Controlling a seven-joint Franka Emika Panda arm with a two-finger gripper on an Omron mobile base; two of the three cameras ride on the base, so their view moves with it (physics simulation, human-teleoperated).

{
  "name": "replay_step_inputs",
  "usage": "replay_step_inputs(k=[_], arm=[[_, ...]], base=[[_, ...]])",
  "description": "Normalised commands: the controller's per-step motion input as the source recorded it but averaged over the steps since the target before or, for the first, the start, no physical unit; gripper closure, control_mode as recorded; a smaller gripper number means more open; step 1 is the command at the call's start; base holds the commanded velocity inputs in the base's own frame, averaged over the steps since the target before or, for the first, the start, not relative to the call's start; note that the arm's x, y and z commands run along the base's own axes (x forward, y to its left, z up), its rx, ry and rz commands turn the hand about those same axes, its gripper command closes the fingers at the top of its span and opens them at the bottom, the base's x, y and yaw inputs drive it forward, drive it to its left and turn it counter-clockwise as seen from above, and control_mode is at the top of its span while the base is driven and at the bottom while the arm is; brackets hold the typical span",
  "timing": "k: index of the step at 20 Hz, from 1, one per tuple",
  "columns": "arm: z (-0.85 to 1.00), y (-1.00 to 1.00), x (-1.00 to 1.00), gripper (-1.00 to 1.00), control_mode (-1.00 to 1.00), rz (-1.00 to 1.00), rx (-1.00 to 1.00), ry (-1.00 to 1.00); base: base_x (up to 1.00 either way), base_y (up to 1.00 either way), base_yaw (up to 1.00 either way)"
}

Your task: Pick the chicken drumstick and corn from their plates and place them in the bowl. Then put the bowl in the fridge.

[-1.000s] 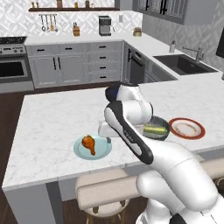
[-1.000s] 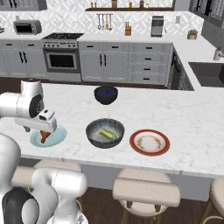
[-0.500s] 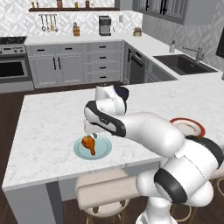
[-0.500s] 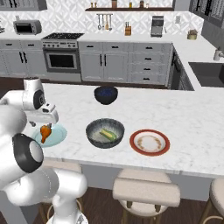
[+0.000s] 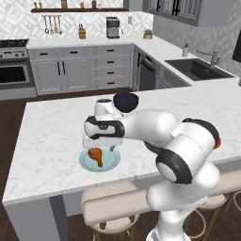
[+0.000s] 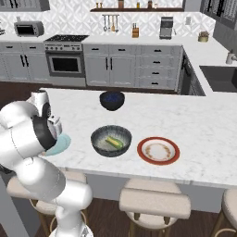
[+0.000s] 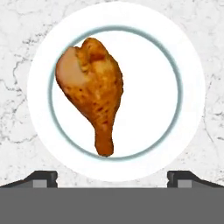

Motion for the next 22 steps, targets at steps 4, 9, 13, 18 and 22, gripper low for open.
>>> replay_step_inputs(k=[4,9,13,18,22], arm=[[-0.49,0.15,0.26,-1.0,-1.0,0.0,0.0,0.0],[-0.43,0.11,0.25,-1.0,-1.0,0.0,-0.01,0.0],[-0.44,0.08,0.13,1.0,-1.0,0.0,0.0,0.0],[-0.17,0.03,-0.07,1.0,-1.0,0.0,0.0,0.0],[0.22,-0.01,-0.73,1.0,-1.0,0.0,0.0,-0.05]], base=[[0.0,0.0,0.0],[0.0,0.0,0.0],[0.0,0.0,0.0],[0.0,0.0,0.0],[0.0,0.0,0.0]])
